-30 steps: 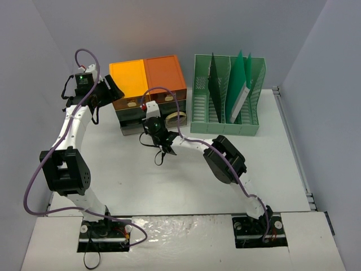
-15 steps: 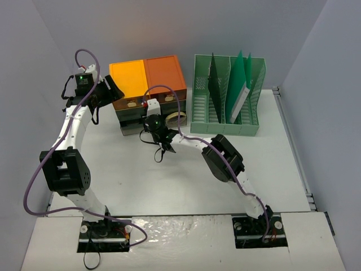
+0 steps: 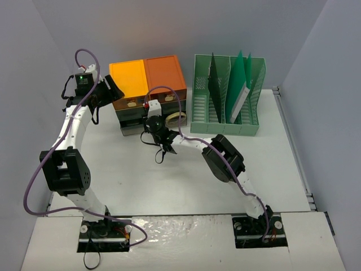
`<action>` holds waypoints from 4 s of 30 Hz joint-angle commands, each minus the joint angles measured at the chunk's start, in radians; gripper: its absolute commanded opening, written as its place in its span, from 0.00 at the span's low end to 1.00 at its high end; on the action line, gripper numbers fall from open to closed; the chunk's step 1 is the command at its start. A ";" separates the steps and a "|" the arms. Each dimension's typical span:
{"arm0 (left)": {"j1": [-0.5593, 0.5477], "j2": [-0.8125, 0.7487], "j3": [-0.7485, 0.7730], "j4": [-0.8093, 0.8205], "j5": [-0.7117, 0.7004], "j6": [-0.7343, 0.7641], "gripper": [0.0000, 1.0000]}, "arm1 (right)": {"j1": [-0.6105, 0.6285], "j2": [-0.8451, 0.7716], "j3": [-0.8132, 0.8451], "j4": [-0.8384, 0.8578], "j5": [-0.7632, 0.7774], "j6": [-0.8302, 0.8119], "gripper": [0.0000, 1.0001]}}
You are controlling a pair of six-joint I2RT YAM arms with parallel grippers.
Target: Organize the desk
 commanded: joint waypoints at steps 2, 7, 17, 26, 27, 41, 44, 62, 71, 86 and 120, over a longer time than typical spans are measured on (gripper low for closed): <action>-0.020 0.090 -0.069 -0.240 -0.075 0.085 0.60 | 0.008 -0.076 0.013 -0.069 0.014 0.003 0.43; -0.019 0.086 -0.068 -0.243 -0.077 0.088 0.60 | 0.010 -0.068 0.028 -0.111 0.001 0.007 0.42; -0.017 0.078 -0.061 -0.250 -0.074 0.086 0.60 | 0.016 -0.110 0.047 -0.245 -0.024 0.055 0.43; -0.017 0.059 -0.080 -0.249 -0.071 0.085 0.60 | 0.014 -0.148 0.072 -0.404 -0.088 0.137 0.43; -0.018 0.057 -0.080 -0.249 -0.072 0.086 0.60 | 0.014 -0.149 0.074 -0.414 -0.095 0.144 0.43; -0.017 0.025 -0.099 -0.256 -0.072 0.082 0.60 | 0.006 -0.177 0.109 -0.596 -0.198 0.194 0.43; -0.017 0.016 -0.109 -0.254 -0.074 0.080 0.60 | 0.005 -0.182 0.108 -0.627 -0.217 0.207 0.43; -0.018 -0.001 -0.108 -0.260 -0.068 0.073 0.60 | 0.027 -0.229 0.088 -0.772 -0.258 0.275 0.41; -0.018 0.001 -0.108 -0.257 -0.069 0.079 0.60 | 0.048 -0.274 0.031 -0.554 0.096 0.135 0.49; -0.014 0.017 -0.097 -0.257 -0.059 0.085 0.60 | -0.036 -0.350 -0.001 -0.443 0.368 0.164 0.50; -0.014 0.081 -0.061 -0.263 -0.062 0.085 0.60 | -0.113 -0.373 -0.038 -0.807 0.072 0.448 0.51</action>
